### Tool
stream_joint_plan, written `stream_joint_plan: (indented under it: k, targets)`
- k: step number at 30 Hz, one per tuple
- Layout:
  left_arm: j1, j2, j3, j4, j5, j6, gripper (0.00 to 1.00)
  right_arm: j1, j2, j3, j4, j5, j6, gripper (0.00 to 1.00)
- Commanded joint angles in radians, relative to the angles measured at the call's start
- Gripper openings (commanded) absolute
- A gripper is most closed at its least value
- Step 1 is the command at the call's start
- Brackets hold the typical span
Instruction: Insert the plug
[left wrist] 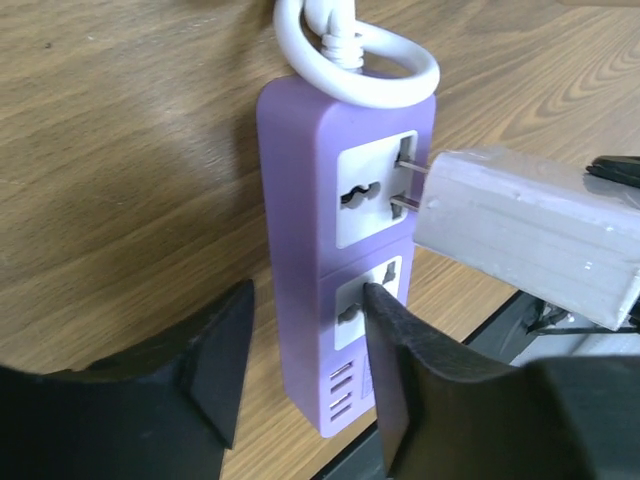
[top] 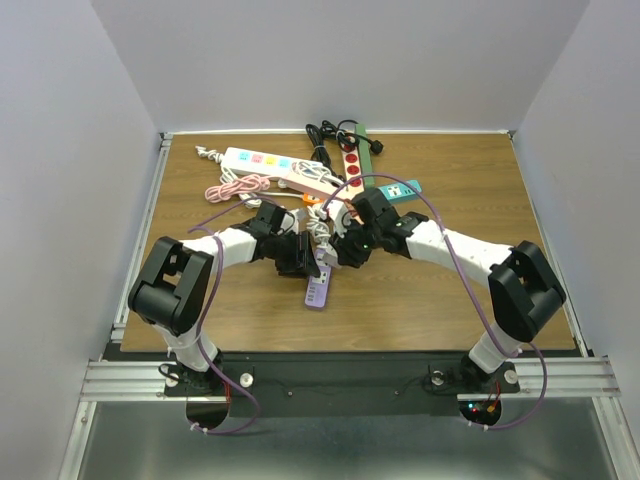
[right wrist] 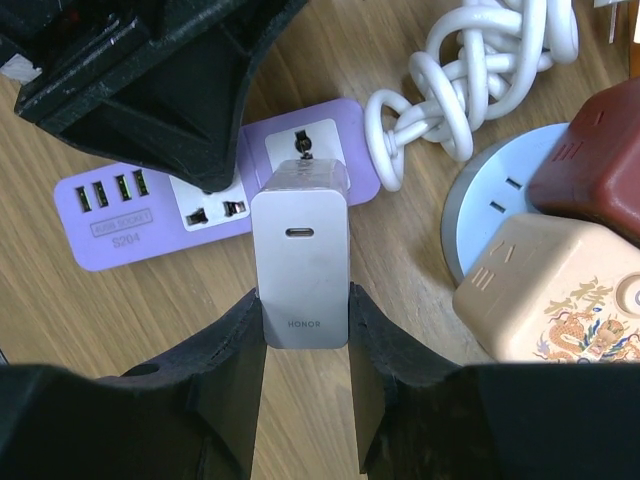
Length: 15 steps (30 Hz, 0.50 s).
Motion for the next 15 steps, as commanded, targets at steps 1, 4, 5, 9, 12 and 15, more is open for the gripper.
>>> stream_joint_plan:
  k: [1,4,5,9,12,15]
  targets:
    - [0.003,0.075,-0.003,-0.077,-0.221,0.101,0.64,0.023,0.044,0.022,-0.106,0.065,-0.01,0.02]
    - [0.003,0.091,0.036,-0.085,-0.224,0.129,0.71,0.028,0.044,0.033,-0.135,0.085,-0.005,0.01]
    - [0.003,0.103,0.055,-0.083,-0.217,0.133,0.72,0.028,0.039,0.03,-0.143,0.093,-0.002,0.01]
    - [0.003,0.126,0.092,-0.076,-0.185,0.155,0.72,0.026,0.028,0.028,-0.164,0.142,0.007,0.01]
    - [0.0,0.135,0.107,-0.08,-0.165,0.178,0.63,0.026,0.024,0.036,-0.17,0.167,0.008,0.01]
    - [0.0,0.138,0.112,-0.095,-0.169,0.199,0.56,0.026,0.036,0.063,-0.175,0.165,0.005,0.01]
